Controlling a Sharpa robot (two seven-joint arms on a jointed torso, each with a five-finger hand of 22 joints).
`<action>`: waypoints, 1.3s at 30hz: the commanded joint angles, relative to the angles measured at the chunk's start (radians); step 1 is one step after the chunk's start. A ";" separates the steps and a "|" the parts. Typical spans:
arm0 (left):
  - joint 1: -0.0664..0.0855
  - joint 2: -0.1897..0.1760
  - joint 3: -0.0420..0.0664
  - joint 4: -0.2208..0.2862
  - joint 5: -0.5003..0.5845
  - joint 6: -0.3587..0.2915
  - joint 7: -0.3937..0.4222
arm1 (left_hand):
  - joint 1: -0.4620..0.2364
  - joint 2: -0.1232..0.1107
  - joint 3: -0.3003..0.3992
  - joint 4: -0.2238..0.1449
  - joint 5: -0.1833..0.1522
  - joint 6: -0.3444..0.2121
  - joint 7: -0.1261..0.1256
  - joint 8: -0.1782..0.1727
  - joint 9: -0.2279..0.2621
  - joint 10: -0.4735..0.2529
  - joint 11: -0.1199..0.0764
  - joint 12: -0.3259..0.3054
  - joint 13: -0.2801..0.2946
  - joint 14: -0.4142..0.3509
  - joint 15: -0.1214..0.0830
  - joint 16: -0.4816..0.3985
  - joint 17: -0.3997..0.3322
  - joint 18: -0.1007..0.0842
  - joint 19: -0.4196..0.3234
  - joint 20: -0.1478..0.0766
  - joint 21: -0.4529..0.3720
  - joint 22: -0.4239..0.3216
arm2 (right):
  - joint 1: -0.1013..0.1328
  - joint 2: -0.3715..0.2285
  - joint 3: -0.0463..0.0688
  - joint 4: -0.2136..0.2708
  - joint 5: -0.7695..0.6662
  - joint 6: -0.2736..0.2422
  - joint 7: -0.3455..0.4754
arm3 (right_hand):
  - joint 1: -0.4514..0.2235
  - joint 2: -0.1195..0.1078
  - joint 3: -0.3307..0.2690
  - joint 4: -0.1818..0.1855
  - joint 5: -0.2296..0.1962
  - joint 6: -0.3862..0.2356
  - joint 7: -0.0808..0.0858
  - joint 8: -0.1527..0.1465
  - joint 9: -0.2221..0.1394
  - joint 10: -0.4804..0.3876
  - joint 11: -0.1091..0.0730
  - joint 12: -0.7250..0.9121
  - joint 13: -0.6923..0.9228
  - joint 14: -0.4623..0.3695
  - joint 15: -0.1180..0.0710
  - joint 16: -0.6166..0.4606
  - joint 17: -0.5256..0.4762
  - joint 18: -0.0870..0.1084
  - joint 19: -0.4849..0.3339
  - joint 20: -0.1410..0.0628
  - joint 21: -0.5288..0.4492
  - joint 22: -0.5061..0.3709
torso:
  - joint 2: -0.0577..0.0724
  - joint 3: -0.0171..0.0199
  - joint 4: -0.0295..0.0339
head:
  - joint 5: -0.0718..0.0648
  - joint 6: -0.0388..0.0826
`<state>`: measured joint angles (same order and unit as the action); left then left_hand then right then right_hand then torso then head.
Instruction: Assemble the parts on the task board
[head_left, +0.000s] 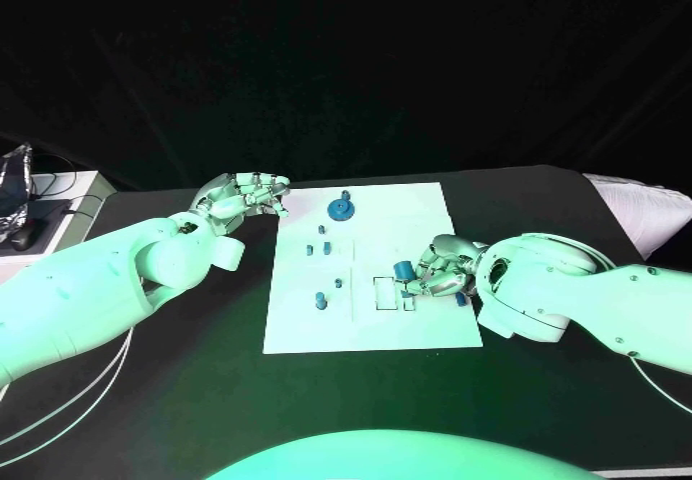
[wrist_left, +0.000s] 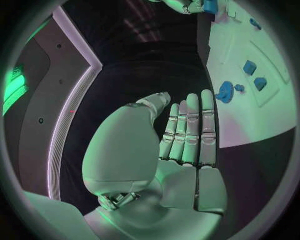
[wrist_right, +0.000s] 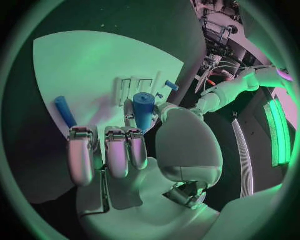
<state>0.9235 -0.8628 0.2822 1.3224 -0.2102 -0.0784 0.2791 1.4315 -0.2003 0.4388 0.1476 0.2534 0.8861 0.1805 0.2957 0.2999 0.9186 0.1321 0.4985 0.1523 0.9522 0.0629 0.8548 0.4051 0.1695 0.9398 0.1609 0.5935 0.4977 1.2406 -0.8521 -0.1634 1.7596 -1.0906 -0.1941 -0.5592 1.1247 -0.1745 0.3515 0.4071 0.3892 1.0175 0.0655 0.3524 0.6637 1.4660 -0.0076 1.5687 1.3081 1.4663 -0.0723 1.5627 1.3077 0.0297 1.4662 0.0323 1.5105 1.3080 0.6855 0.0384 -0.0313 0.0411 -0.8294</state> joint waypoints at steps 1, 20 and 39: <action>0.000 0.003 0.001 0.000 0.006 0.019 0.003 | 0.002 0.005 -0.004 0.000 0.001 -0.006 0.003 0.007 -0.001 -0.005 -0.003 -0.003 -0.001 0.004 0.004 -0.006 0.001 0.013 0.010 -0.001 -0.003 -0.002 | -0.006 0.021 -0.004 -0.018 0.047 0.042 -0.001 | -0.018 -0.002 0.126 -0.127 0.027 0.010 -0.002 0.004 0.002 0.105 -0.004 0.002 0.263 0.101 -0.004 0.003 0.248 -0.018 0.093 -0.005 0.001 0.247 | 0.001 0.0007 0.0010 | 0.001 -0.001; 0.000 0.002 0.001 0.002 0.006 0.020 0.002 | 0.002 0.005 -0.006 0.002 0.000 -0.006 0.003 0.007 -0.001 -0.006 -0.002 -0.003 -0.002 0.004 0.004 -0.007 0.002 0.013 0.011 0.000 -0.006 -0.003 | -0.019 0.078 -0.009 -0.047 0.020 0.071 -0.005 | -0.060 -0.022 0.099 -0.124 -0.001 0.007 0.001 0.003 0.003 0.105 -0.001 0.002 0.263 0.101 -0.001 0.003 0.248 -0.018 0.093 -0.003 -0.001 0.247 | 0.002 0.0033 -0.0001 | 0.012 -0.008; 0.000 0.000 0.001 0.005 0.007 0.017 -0.001 | 0.001 0.005 -0.007 0.003 0.001 -0.007 0.004 0.008 -0.002 -0.006 -0.002 -0.003 -0.002 0.004 0.004 -0.008 0.002 0.012 0.012 0.000 -0.007 -0.005 | -0.021 0.101 -0.009 -0.088 -0.030 0.063 -0.008 | -0.148 -0.026 -0.006 -0.117 -0.150 0.007 0.000 0.001 0.004 0.103 -0.001 -0.001 0.261 0.102 -0.001 0.004 0.251 -0.017 0.092 -0.002 -0.004 0.246 | 0.002 0.0022 -0.0005 | 0.018 -0.015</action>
<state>0.9235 -0.8638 0.2821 1.3237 -0.2097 -0.0754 0.2743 1.4315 -0.2003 0.4360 0.1505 0.2534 0.8861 0.1805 0.2995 0.2991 0.9187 0.1321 0.4985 0.1514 0.9522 0.0629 0.8509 0.4060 0.1696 0.9472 0.1609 0.5894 0.4940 1.2215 -0.7522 -0.1723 1.6743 -1.0927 -0.1405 -0.5692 0.9841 -0.2003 0.3490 0.2899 0.2405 1.0274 0.0592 0.3557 0.6685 1.4661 -0.0075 1.5687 1.3075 1.4663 -0.0720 1.5626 1.3075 0.0296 1.4662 0.0324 1.5105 1.3076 0.6878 0.0406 -0.0311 0.0585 -0.8433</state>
